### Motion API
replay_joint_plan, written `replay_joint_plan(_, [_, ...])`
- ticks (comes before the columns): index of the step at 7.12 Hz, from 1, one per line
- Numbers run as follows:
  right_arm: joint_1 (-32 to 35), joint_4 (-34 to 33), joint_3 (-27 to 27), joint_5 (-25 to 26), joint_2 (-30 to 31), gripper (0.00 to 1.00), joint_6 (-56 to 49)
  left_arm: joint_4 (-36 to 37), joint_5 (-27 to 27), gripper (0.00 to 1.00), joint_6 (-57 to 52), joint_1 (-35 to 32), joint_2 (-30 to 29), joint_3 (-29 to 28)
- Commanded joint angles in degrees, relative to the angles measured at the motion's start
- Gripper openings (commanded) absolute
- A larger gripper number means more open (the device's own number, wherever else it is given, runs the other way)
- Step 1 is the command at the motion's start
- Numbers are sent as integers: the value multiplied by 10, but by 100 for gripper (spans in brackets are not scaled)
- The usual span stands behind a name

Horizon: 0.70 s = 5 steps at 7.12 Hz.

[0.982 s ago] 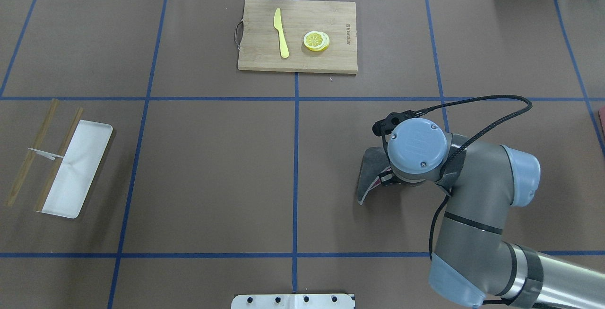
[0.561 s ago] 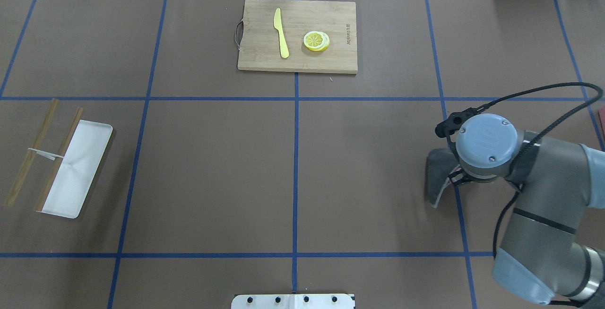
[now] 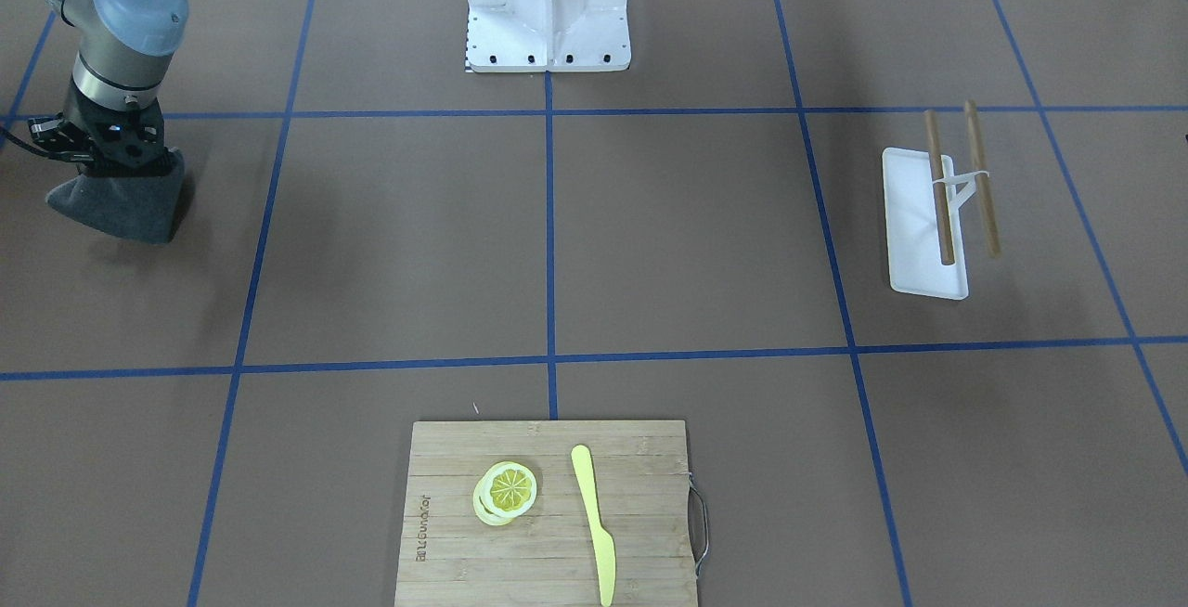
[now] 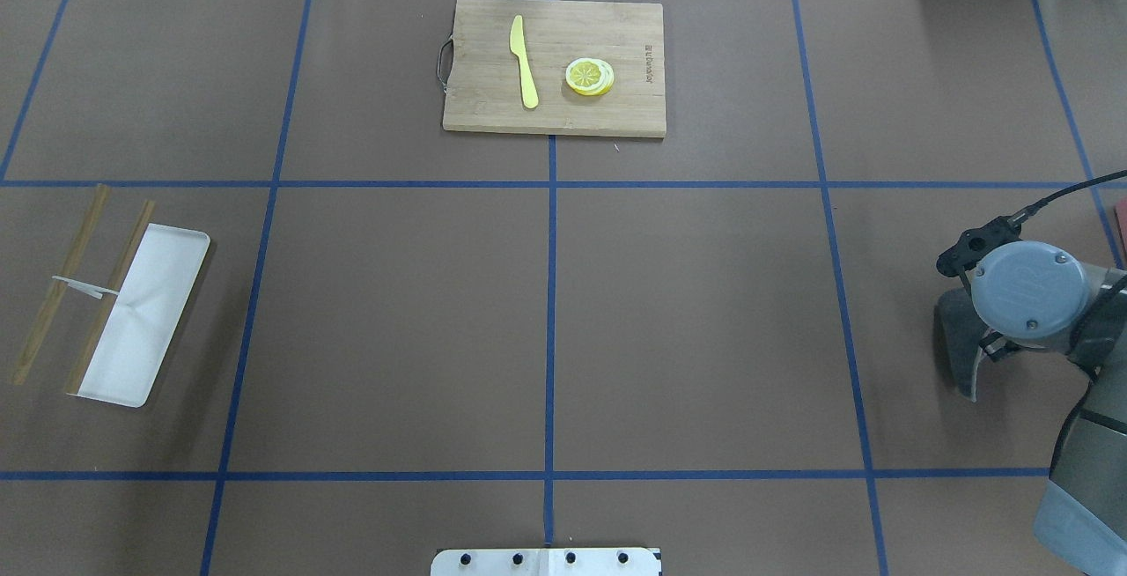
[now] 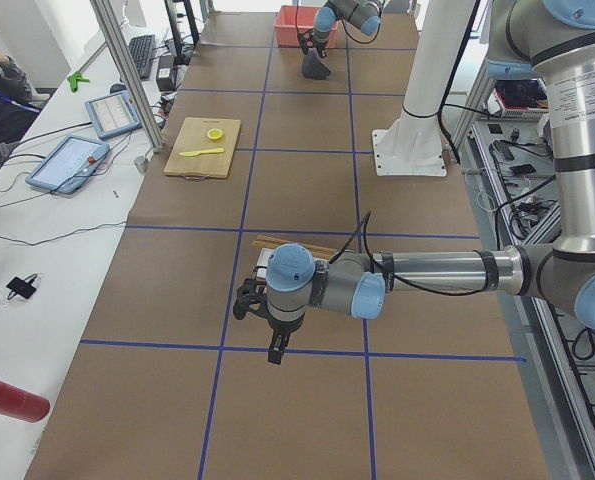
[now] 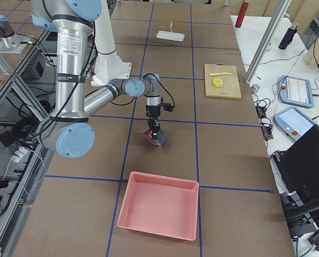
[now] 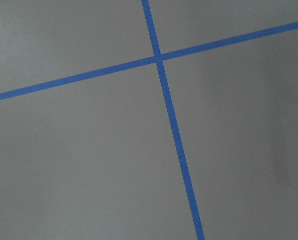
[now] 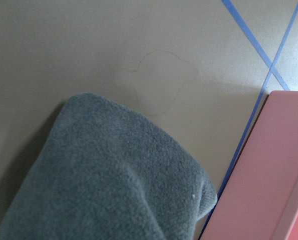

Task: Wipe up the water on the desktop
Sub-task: 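Wipe the cloth back and forth across the spot with the right gripper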

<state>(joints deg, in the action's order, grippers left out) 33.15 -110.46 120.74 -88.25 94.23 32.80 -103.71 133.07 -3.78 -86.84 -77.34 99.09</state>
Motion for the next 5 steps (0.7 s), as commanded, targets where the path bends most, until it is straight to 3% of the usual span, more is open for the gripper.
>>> replay_joint_plan(1, [-13,-14,-6,-6,-52,0,4,0,0,99,0,0,0,0])
replay_joint_plan(5, [-111,-45,-41,-37,-219,0,166,0,0,99,2,0,0,1])
